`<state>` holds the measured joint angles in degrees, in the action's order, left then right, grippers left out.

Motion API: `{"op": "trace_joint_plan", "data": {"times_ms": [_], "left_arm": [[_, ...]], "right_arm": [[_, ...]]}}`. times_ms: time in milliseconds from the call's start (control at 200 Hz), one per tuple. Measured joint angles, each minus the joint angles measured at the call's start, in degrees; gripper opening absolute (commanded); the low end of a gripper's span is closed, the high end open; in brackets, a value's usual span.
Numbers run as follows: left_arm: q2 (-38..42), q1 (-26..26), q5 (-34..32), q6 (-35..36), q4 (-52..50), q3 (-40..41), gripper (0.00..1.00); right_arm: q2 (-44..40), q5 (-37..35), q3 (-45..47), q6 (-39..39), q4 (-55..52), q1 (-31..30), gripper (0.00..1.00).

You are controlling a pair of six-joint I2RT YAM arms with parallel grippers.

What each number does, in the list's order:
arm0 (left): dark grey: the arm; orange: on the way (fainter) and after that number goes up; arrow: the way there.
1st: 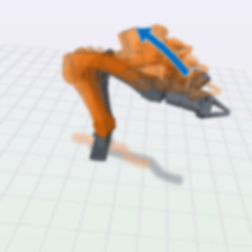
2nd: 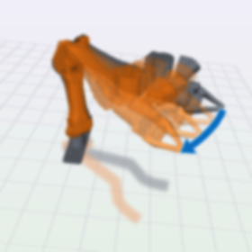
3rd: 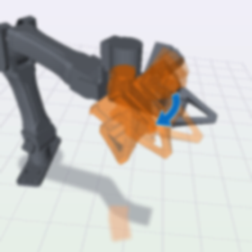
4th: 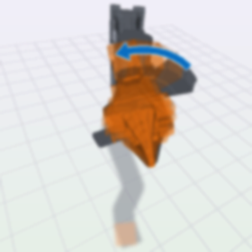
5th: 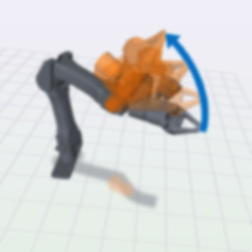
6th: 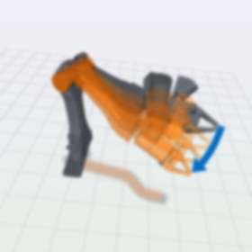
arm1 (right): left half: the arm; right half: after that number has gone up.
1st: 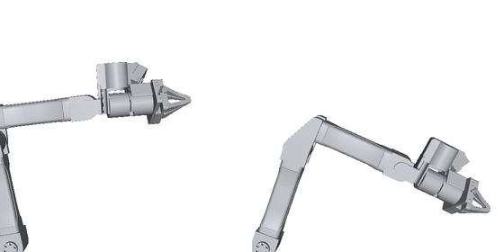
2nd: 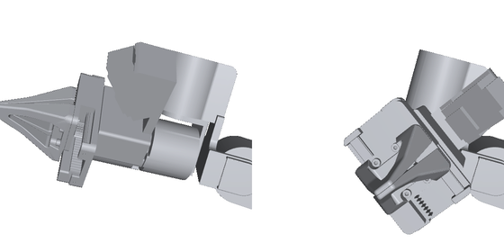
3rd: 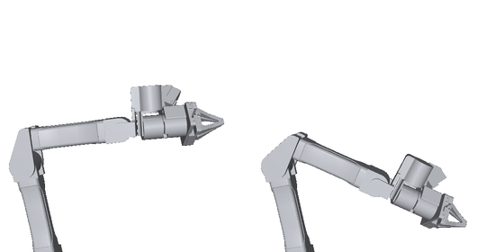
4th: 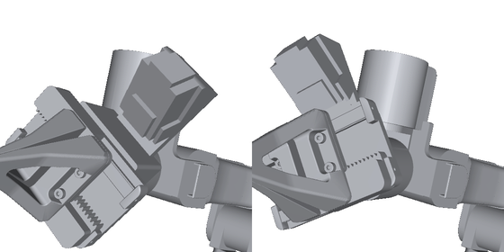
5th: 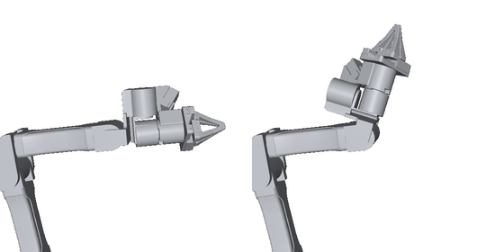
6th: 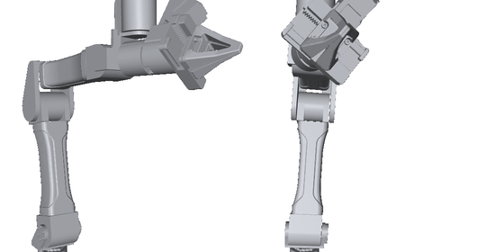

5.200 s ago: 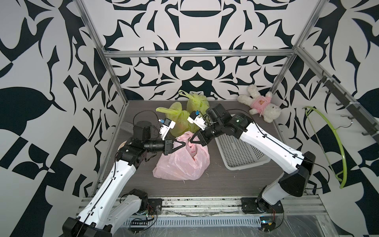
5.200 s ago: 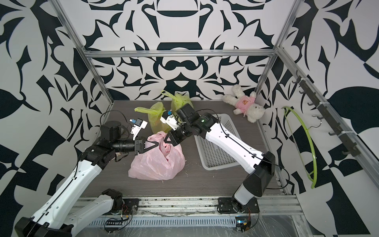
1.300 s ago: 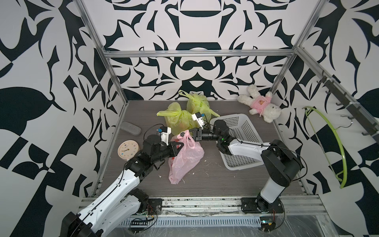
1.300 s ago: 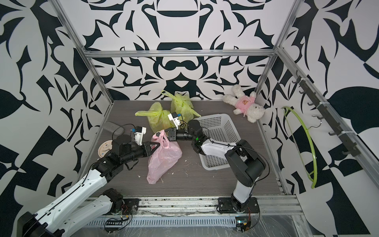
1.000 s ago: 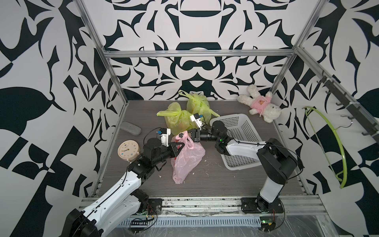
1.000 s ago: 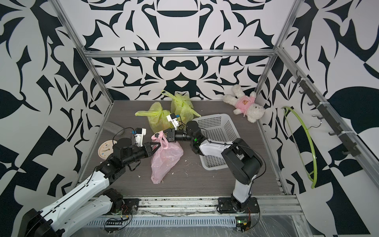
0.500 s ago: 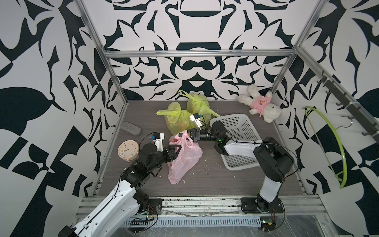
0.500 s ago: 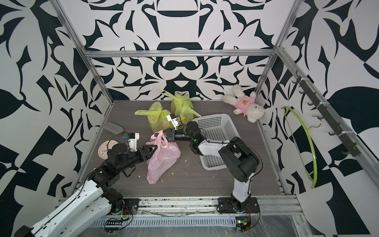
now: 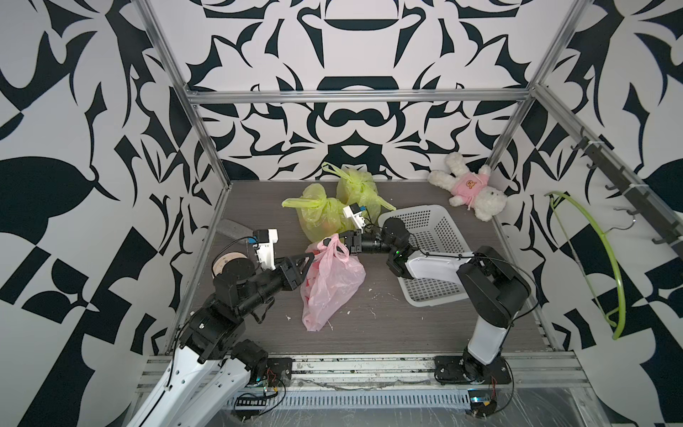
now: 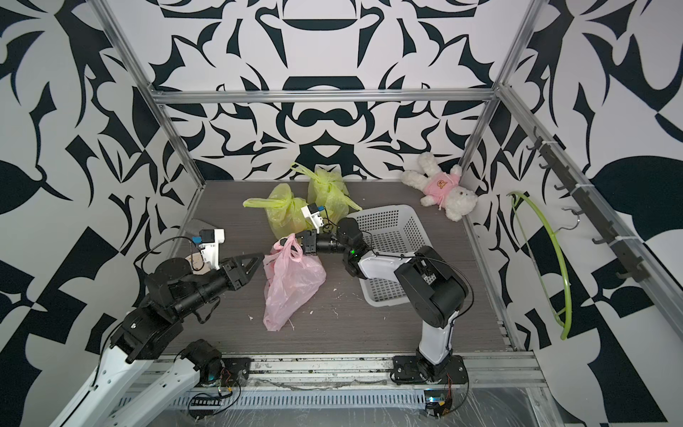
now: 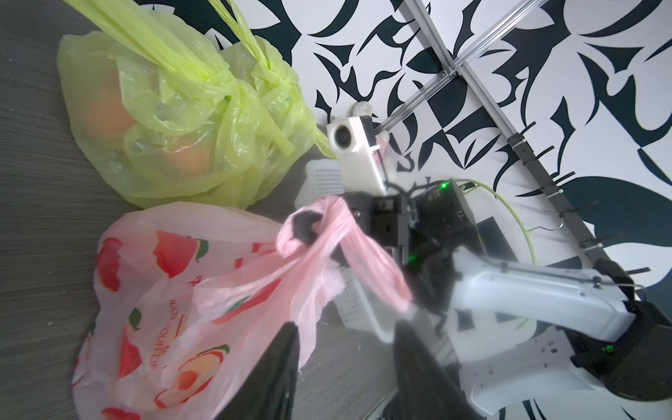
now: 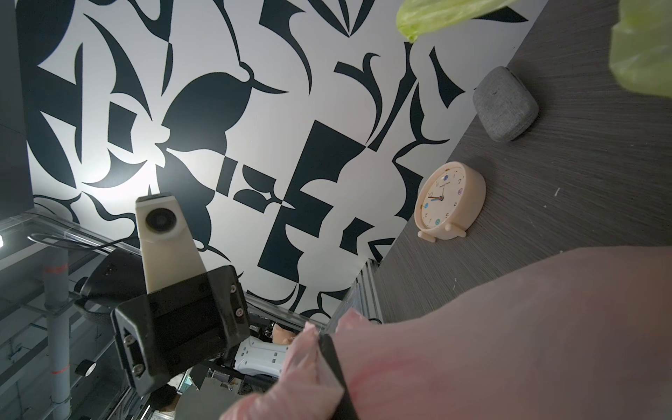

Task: Place the peach into a plastic bag & tie a knot
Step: Tie the plastic bag at the center of the board.

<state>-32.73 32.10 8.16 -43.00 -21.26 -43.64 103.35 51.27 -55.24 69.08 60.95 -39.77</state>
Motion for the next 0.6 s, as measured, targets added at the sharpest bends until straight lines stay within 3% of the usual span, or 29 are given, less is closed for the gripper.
{"op": "trace_joint_plan", "data": {"times_ms": [195, 365, 600], "left_arm": [[-10.1, -4.76, 5.84, 0.46, 3.32, 0.02, 0.44], [-12.0, -12.11, 12.9, -0.76, 7.78, 0.17, 0.42], [-14.25, -13.0, 20.65, -2.45, 14.25, 1.62, 0.41]], "right_arm": [[-0.02, 0.22, -0.02, 0.0, -0.24, 0.0, 0.0], [-0.02, 0.42, -0.02, 0.0, -0.28, 0.0, 0.0], [-0.02, 0.48, -0.22, 0.02, -0.31, 0.0, 0.0]]}}
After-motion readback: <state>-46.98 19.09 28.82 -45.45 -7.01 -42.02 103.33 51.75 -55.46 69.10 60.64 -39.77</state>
